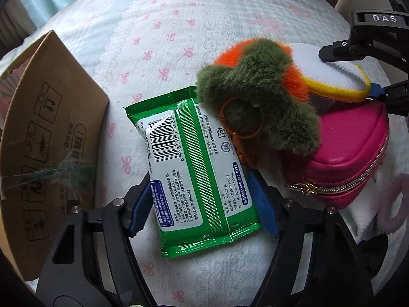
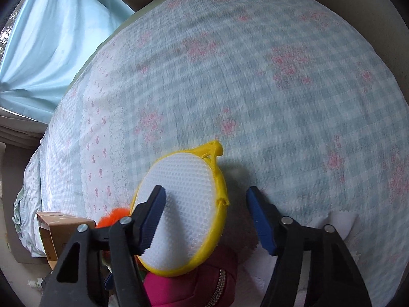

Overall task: Organize soft objects
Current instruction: 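Grasp the green wipes pack with the left tool while the right tool grasps the yellow mesh pad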

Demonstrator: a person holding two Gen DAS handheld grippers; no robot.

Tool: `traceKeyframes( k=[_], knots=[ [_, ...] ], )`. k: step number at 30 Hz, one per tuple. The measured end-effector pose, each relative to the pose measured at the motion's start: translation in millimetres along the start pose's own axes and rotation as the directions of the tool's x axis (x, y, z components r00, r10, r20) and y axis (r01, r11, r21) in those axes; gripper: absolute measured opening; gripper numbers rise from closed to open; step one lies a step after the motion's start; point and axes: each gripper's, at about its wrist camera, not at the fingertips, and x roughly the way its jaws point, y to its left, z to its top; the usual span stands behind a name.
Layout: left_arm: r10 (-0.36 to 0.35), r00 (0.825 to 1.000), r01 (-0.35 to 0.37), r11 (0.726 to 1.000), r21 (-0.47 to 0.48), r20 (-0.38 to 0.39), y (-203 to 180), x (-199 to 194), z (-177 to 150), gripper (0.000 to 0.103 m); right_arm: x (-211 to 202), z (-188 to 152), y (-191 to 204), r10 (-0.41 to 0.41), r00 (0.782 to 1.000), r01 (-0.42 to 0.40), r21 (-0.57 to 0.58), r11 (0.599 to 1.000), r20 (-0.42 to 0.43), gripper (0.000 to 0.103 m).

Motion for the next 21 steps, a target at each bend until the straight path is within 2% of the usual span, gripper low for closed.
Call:
traceKeyframes(
  k=[2, 7, 14, 21],
  knots=[
    [-0.01, 1.0, 0.01, 1.0, 0.006, 0.001, -0.5, -1.9, 0.2, 0.058, -1.2, -1.0, 0.8, 0.026, 1.0, -0.026, 0.005, 1.0, 0.007, 0.038],
    [-0.025, 1.0, 0.025, 1.0, -0.011, -0.003, 9.6, -8.0, -0.1, 0.053, -9.7, -2.6, 8.6, 0.02, 0.999, -0.019, -0.018, 1.0, 0.044, 0.025],
    [-0.035, 0.999, 0.035, 0.999, -0.037, 0.005, 15.3, -16.2, 0.0, 0.05, -25.1, -6.9, 13.2, 0.045, 0.995, -0.044, -0.023, 0.999, 0.09, 0.017],
    [-0.045, 0.997, 0.046, 0.999, -0.019, 0.063, 14.8, -48.4, -2.1, 0.05, -60.7, -12.5, 19.3, 0.041, 0.987, -0.039, -0.015, 0.999, 0.159, 0.015]
  ],
)
